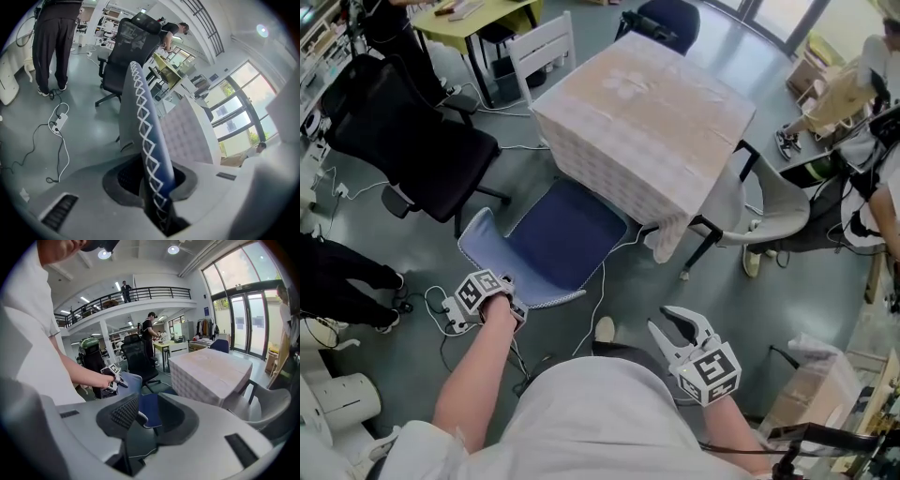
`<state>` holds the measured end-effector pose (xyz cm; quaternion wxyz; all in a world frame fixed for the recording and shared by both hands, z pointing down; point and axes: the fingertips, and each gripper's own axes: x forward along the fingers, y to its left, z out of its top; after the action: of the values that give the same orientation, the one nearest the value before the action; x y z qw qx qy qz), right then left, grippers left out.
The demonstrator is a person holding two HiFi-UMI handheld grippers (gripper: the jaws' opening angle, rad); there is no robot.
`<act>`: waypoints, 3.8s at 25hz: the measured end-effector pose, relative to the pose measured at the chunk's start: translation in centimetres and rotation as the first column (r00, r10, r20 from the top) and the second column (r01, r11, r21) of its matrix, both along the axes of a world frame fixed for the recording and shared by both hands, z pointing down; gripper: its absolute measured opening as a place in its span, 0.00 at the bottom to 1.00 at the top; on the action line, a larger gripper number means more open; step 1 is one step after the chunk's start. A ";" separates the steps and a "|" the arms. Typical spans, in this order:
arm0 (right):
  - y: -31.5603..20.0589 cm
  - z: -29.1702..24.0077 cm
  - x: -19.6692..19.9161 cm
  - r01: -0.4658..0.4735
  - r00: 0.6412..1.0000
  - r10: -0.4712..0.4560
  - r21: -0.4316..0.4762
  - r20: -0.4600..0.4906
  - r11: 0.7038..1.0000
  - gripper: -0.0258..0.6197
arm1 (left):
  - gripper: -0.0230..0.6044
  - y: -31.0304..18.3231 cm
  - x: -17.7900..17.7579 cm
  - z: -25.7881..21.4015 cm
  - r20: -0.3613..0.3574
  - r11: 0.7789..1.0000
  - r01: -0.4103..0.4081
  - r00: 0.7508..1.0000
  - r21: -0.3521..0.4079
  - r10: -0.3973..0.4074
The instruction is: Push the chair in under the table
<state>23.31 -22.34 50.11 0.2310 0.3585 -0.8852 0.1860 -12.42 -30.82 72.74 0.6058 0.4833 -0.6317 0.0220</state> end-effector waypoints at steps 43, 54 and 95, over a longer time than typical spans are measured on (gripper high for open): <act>-0.4 0.3 1.8 -0.067 0.998 0.067 -0.042 -0.010 0.997 0.23 | 0.29 -11.6 10.1 -5.1 -0.015 0.996 -0.021 1.000 0.082 0.022; 2.6 -0.5 -7.4 0.031 0.999 -0.031 0.021 -0.006 0.999 0.23 | 0.27 -2.2 4.7 -17.4 0.077 0.851 -0.276 0.959 0.447 0.271; 23.7 -2.3 -26.3 0.119 0.990 -0.107 0.145 -0.087 0.982 0.07 | 0.05 30.0 -2.4 -24.7 0.431 0.267 -0.795 0.539 0.545 0.724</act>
<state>-3.02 1.36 47.78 0.2483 0.3312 -0.9057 0.0914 -14.86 -0.85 48.08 0.2612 0.9099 -0.3079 0.0953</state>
